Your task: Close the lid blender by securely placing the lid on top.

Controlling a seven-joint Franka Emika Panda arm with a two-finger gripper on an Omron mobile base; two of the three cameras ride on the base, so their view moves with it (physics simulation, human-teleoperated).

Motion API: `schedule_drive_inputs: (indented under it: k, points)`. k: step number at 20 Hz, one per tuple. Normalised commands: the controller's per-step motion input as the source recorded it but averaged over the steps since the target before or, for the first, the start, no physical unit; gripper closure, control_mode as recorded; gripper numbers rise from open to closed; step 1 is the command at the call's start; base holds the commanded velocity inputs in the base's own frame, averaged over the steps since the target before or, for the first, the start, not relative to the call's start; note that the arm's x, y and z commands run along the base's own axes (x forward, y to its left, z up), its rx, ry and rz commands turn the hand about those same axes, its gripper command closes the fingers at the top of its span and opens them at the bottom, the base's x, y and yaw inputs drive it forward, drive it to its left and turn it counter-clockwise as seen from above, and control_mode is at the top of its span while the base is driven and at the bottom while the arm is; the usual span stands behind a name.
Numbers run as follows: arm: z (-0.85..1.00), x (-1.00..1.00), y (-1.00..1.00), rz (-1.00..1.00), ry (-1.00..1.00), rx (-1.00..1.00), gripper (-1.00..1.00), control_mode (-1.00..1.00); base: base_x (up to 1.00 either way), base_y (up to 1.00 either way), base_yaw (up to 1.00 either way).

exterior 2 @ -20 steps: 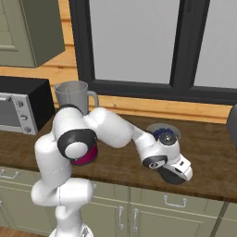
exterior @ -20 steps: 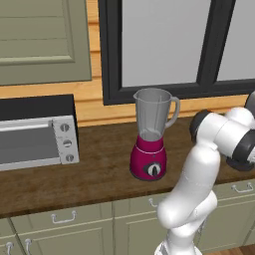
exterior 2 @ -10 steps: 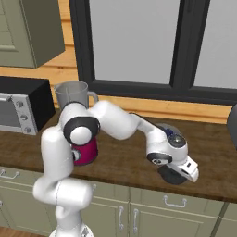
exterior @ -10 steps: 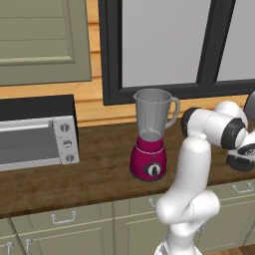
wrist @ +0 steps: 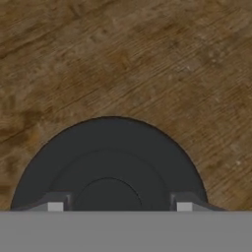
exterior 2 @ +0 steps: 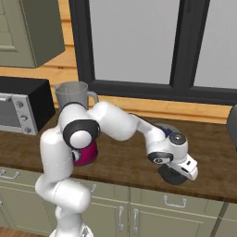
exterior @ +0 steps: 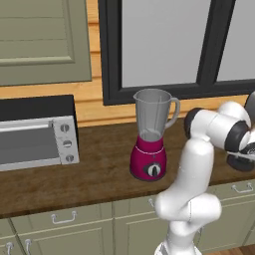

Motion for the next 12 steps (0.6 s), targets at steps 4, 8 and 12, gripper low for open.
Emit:
schedule_drive_inputs:
  k: [4, 8, 12]
  points:
    - [-0.12, -0.02, 0.76, 0.0, 0.06, -0.11, 1.0, -1.0, 0.0, 0.0, 0.0]
    - [-0.15, -0.08, 0.78, 0.0, 0.05, -0.12, 1.0, -1.0, 0.0, 0.0, 0.0]
    - [-0.02, -0.05, 0.31, 0.0, 0.01, -0.03, 1.0, -1.0, 0.0, 0.0, 0.0]
